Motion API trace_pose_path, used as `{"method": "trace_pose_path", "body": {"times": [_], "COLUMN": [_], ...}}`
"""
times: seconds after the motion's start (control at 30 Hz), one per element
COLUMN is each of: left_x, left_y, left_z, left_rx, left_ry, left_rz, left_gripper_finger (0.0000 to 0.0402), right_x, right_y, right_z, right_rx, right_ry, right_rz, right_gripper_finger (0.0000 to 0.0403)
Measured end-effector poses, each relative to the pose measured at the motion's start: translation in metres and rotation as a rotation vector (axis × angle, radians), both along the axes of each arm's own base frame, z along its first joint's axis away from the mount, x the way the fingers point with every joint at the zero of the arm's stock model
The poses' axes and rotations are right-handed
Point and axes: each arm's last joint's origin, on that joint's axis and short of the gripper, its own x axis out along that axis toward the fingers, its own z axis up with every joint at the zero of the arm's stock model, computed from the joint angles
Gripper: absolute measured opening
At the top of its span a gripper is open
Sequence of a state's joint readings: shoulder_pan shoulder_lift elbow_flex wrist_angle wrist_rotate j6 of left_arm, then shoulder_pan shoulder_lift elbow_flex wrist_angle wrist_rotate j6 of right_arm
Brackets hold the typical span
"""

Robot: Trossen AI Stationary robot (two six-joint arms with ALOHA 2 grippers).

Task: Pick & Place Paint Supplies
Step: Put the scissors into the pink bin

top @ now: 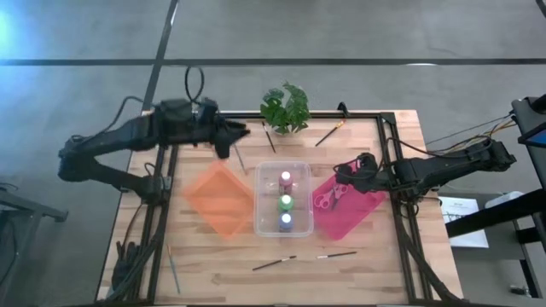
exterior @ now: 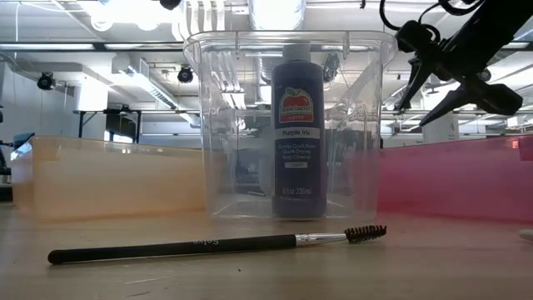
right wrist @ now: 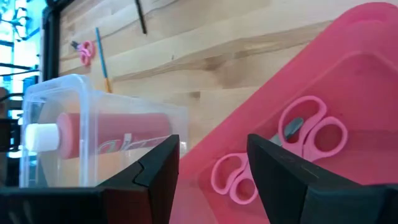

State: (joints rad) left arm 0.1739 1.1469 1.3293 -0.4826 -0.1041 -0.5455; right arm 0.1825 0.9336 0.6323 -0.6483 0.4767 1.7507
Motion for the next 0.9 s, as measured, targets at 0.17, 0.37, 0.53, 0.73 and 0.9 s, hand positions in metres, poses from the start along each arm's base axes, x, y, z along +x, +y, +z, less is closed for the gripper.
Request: {"method": "trace_pose_path", "body": {"times": [0.17, 0.37, 0.53, 0.73, 0.9], "left_x": [-0.019, -0.021, -0.018, -0.012, -0.010], "left_y": [0.036, 0.049, 0.059, 0.086, 0.120], "left_z": [-0.009, -0.048, -0.084, -0.112, -0.138], "left_rx": [0.113, 0.249, 0.326, 0.379, 0.341], "left_ry": [0.239, 0.579, 0.847, 1.020, 1.133], "left_rz": [0.033, -0.129, -0.300, -0.427, -0.461], "left_gripper_finger": [0.0134, 0.0125, 0.0125, 0.0125, 0.0125], "right_x": [0.002, 0.004, 0.004, 0.005, 0.005], "right_y": [0.000, 0.001, 0.002, 0.002, 0.003], "right_z": [0.002, 0.004, 0.004, 0.003, 0.003], "right_rx": [0.001, -0.001, 0.016, 0.029, 0.040], "right_ry": [-0.026, -0.049, -0.048, -0.044, -0.043], "right_rz": [0.012, 0.023, 0.044, 0.064, 0.073], "right_gripper_finger": [0.0183, 0.0183, 0.0183, 0.0183, 0.0183]}}
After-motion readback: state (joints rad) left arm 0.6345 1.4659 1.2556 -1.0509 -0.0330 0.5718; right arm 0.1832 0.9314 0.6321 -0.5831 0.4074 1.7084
